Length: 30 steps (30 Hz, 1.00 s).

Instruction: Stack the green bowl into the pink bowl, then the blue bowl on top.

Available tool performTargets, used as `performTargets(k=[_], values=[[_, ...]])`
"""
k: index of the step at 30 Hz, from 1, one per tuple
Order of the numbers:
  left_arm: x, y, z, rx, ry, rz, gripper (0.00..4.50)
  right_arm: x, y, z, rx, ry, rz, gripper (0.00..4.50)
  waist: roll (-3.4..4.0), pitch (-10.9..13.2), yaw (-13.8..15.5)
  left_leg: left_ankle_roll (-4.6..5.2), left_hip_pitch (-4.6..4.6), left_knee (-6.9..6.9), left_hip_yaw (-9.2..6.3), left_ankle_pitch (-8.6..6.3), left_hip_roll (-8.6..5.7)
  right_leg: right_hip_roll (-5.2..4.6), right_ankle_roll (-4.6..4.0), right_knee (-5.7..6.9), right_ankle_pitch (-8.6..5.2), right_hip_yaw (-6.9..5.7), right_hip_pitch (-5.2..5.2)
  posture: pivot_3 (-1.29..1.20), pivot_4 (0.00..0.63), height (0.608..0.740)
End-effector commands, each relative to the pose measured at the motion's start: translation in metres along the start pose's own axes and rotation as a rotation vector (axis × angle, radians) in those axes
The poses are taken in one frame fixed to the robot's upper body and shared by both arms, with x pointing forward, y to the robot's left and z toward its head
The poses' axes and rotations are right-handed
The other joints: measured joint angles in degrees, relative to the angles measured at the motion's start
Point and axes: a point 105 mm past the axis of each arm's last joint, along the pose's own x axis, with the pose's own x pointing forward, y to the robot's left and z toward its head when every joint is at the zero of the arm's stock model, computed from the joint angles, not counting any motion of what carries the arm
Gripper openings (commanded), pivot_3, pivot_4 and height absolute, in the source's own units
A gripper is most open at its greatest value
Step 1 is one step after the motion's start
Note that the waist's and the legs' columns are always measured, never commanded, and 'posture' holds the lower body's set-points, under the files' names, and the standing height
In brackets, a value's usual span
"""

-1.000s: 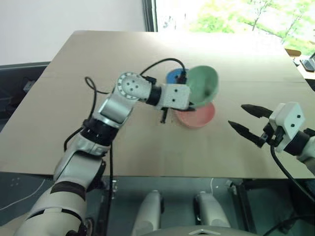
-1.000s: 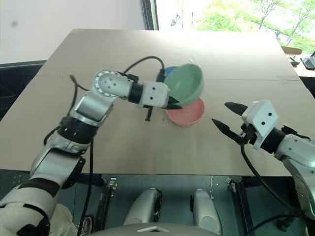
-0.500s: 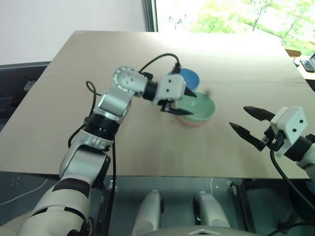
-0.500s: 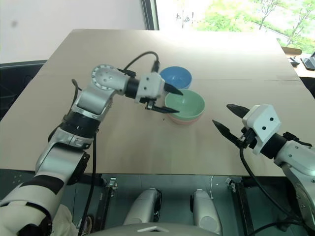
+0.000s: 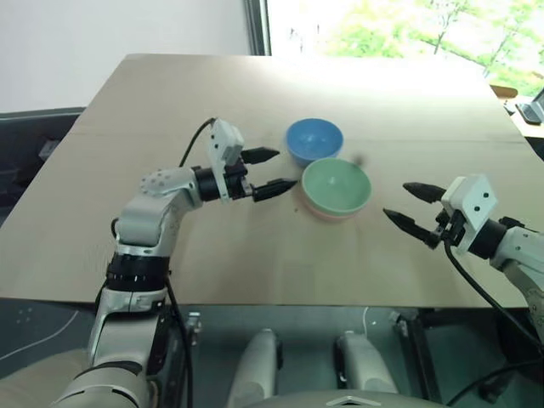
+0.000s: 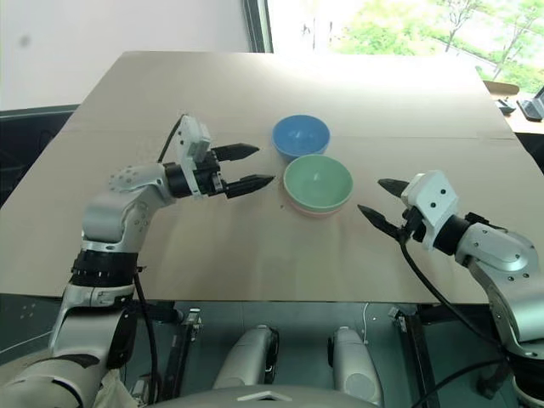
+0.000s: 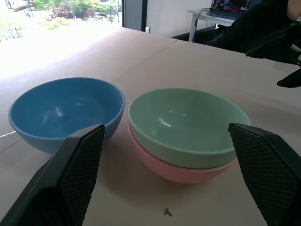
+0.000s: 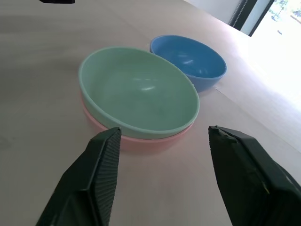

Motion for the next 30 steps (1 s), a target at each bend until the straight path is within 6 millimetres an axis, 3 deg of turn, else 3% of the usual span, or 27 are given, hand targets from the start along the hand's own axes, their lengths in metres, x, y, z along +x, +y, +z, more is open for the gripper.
performTargets(k=[1, 7, 15, 20, 25, 30], values=[[-0.009, -0.002, 0.012, 0.041, -0.029, 0.048, 4.50, -0.002, -0.005, 0.009, -0.002, -0.048, 0.007, 4.42, 0.00, 0.00, 0.11, 0.00, 0.01, 0.00, -0.01, 0.00, 0.00, 0.00, 0.00, 0.01, 0.00, -0.01, 0.01, 0.00, 0.150, 0.740], [0.001, 0.007, 0.011, 0.105, -0.018, 0.127, 4.50, -0.005, -0.006, 0.013, 0.008, -0.095, -0.042, 4.42, 0.00, 0.00, 0.29, 0.00, 0.03, 0.00, -0.02, 0.00, -0.02, 0.00, 0.00, 0.00, 0.00, -0.03, 0.03, 0.00, 0.150, 0.740], [0.029, 0.027, 0.011, 0.213, 0.059, 0.131, 4.50, -0.010, 0.013, 0.015, 0.004, -0.107, -0.064, 4.42, 0.00, -0.01, 1.07, 0.00, 0.03, 0.01, -0.03, 0.00, -0.05, 0.00, 0.00, -0.01, 0.00, -0.05, 0.06, 0.00, 0.150, 0.740], [0.038, 0.053, 0.026, 0.465, 0.235, 0.099, 4.50, -0.009, 0.012, 0.028, -0.017, -0.148, -0.120, 4.42, -0.01, 0.00, 0.96, -0.01, 0.04, 0.00, -0.06, 0.00, -0.06, 0.04, 0.00, 0.00, 0.00, -0.08, 0.05, 0.00, 0.150, 0.740], [0.048, 0.077, 0.027, 0.919, 0.533, -0.024, 4.50, -0.003, 0.015, 0.036, -0.015, -0.174, -0.122, 4.42, -0.01, 0.00, 1.04, 0.00, 0.02, -0.01, -0.04, 0.00, -0.08, 0.04, 0.00, -0.04, 0.00, -0.07, 0.05, 0.00, 0.150, 0.740], [0.060, 0.083, 0.025, 1.084, 0.590, -0.104, 4.50, 0.007, 0.020, 0.039, -0.018, -0.174, -0.133, 4.42, -0.03, 0.01, 1.04, 0.01, -0.07, -0.05, -0.04, 0.00, -0.09, 0.03, 0.01, -0.18, -0.01, -0.07, 0.03, 0.00, 0.150, 0.740]])
